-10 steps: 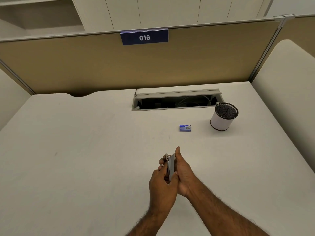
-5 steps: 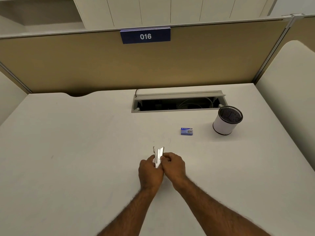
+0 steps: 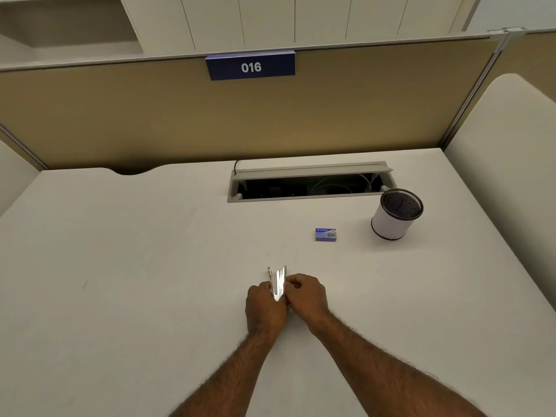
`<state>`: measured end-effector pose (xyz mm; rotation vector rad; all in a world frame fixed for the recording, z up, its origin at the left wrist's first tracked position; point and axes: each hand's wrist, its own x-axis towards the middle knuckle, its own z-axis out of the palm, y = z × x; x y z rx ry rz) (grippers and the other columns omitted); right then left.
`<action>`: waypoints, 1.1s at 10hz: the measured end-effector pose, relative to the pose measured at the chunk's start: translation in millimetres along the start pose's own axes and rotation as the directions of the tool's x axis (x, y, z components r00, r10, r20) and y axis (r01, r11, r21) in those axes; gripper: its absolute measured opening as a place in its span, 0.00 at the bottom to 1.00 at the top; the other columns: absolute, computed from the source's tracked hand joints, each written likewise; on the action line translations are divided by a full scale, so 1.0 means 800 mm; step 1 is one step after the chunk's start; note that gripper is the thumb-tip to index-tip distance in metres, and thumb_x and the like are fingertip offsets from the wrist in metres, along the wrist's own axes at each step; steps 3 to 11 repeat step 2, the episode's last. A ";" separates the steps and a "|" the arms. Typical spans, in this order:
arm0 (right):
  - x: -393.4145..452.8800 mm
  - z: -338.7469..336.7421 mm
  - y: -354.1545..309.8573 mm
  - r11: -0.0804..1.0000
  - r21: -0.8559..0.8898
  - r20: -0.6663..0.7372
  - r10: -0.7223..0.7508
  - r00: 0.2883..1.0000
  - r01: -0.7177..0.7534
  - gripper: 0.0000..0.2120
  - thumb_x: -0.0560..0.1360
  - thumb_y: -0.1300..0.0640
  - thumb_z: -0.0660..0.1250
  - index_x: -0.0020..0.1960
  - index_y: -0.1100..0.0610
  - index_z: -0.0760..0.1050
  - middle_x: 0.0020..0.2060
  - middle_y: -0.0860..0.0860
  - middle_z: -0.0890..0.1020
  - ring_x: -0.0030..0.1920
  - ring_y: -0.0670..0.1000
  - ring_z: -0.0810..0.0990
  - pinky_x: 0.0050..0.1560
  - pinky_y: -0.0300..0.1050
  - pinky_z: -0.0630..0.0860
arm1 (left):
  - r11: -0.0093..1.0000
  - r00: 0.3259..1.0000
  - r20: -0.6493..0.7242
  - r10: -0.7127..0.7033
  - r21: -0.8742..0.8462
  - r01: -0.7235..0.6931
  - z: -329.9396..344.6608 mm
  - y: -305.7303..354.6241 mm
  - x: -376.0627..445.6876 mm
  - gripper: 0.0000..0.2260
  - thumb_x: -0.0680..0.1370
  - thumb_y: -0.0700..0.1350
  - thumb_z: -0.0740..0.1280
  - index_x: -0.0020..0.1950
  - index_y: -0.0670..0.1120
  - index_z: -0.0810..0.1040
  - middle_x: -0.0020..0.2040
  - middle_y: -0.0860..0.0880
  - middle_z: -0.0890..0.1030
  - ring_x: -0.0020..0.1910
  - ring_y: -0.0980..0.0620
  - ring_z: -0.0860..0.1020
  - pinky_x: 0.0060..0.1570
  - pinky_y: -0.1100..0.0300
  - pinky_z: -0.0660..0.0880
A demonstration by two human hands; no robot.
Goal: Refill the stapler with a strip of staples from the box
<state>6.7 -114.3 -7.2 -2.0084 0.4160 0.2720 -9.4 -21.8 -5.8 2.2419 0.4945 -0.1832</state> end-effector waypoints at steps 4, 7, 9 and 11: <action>0.001 -0.027 -0.016 0.994 -0.062 0.026 -0.094 0.995 0.096 0.09 0.75 0.56 0.63 0.47 0.55 0.82 0.44 0.48 0.85 0.45 0.47 0.80 0.48 0.39 0.75 | 0.999 0.999 0.031 0.015 0.044 -0.016 -0.020 0.006 0.002 0.31 0.71 0.53 0.73 0.70 0.43 0.70 0.63 0.43 0.76 0.61 0.46 0.77 0.60 0.53 0.76; 0.001 -0.027 -0.016 0.994 -0.062 0.026 -0.094 0.995 0.096 0.09 0.75 0.56 0.63 0.47 0.55 0.82 0.44 0.48 0.85 0.45 0.47 0.80 0.48 0.39 0.75 | 0.999 0.999 0.031 0.015 0.044 -0.016 -0.020 0.006 0.002 0.31 0.71 0.53 0.73 0.70 0.43 0.70 0.63 0.43 0.76 0.61 0.46 0.77 0.60 0.53 0.76; 0.001 -0.027 -0.016 0.994 -0.062 0.026 -0.094 0.995 0.096 0.09 0.75 0.56 0.63 0.47 0.55 0.82 0.44 0.48 0.85 0.45 0.47 0.80 0.48 0.39 0.75 | 0.999 0.999 0.031 0.015 0.044 -0.016 -0.020 0.006 0.002 0.31 0.71 0.53 0.73 0.70 0.43 0.70 0.63 0.43 0.76 0.61 0.46 0.77 0.60 0.53 0.76; 0.001 -0.027 -0.016 0.994 -0.062 0.026 -0.094 0.995 0.096 0.09 0.75 0.56 0.63 0.47 0.55 0.82 0.44 0.48 0.85 0.45 0.47 0.80 0.48 0.39 0.75 | 0.999 0.999 0.031 0.015 0.044 -0.016 -0.020 0.006 0.002 0.31 0.71 0.53 0.73 0.70 0.43 0.70 0.63 0.43 0.76 0.61 0.46 0.77 0.60 0.53 0.76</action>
